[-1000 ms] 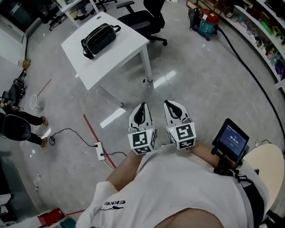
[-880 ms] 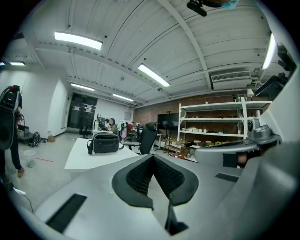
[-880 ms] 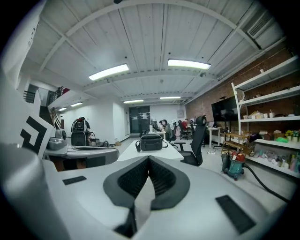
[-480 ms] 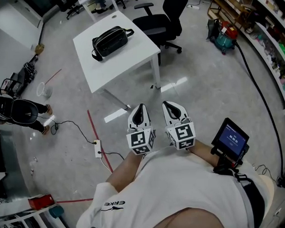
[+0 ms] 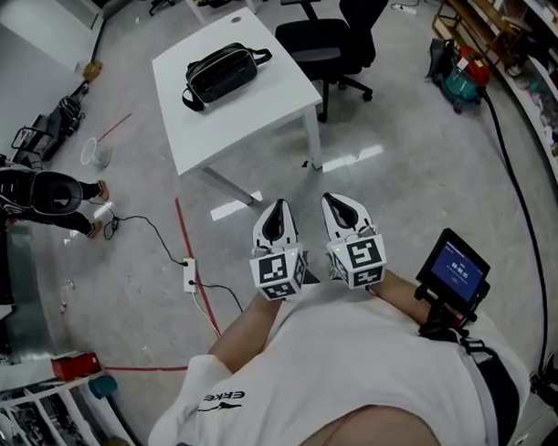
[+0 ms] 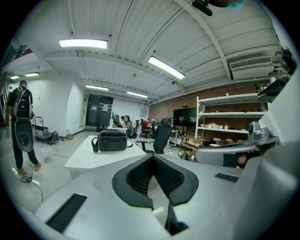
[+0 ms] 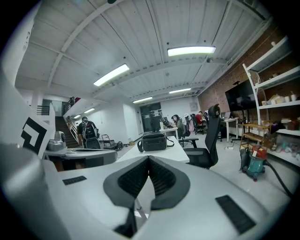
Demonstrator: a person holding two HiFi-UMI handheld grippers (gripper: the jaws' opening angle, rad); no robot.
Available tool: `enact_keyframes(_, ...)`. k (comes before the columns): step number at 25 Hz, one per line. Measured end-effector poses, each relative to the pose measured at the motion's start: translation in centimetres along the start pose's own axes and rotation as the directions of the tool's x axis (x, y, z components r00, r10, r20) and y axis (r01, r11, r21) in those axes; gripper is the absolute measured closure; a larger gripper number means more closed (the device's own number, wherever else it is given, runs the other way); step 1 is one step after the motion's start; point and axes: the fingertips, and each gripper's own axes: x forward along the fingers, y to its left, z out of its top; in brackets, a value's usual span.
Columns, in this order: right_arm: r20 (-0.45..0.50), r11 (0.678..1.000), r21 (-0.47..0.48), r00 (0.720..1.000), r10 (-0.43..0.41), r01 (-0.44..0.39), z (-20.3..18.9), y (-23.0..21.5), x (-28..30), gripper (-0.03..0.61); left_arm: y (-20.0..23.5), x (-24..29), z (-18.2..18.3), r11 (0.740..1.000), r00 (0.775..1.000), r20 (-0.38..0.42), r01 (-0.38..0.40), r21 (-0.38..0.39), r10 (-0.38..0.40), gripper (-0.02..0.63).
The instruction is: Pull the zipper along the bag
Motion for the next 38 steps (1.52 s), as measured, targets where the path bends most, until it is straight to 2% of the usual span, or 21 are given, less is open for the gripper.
enact_keyframes(4, -0.008, 0.999, 0.009, 0.999, 0.032, -0.032, 0.5, 0.2, 1.2, 0.574, 1.0, 0.6, 0.2, 1.0, 0.999, -0.021, -0.031, -0.004, 0.03, 0.611)
enact_keyframes(8, -0.008, 0.999, 0.006, 0.999, 0.039, -0.039, 1.2, 0.7, 1.4, 0.574, 1.3, 0.2, 1.0, 0.999, 0.999, -0.008, -0.037, -0.01, 0.037, 0.611)
enact_keyframes(13, -0.018, 1.0, 0.003, 0.999, 0.028, -0.028, 1.8, 0.1, 4.8, 0.574, 3.5, 3.1, 1.3, 0.999, 0.999, -0.009, -0.033, -0.023, 0.032, 0.611)
enact_keyframes(21, -0.008, 0.999, -0.035, 1.0, 0.009, -0.009, 5.0, 0.1, 12.8, 0.574, 10.4, 8.8, 4.0, 0.998, 0.999, 0.034, -0.036, -0.052, 0.038, 0.611)
enact_keyframes(28, 0.019, 0.999, -0.053, 1.0, -0.005, 0.006, 7.7, 2.4, 20.5, 0.574, 18.0, 12.4, 6.2, 0.998, 0.998, 0.056, -0.037, -0.053, 0.04, 0.611)
enact_keyframes(38, -0.012, 0.997, -0.076, 0.999, -0.035, 0.034, 8.1, 3.5, 26.6, 0.574, 24.4, 14.6, 5.9, 0.995, 0.998, 0.045, -0.049, -0.092, 0.054, 0.611)
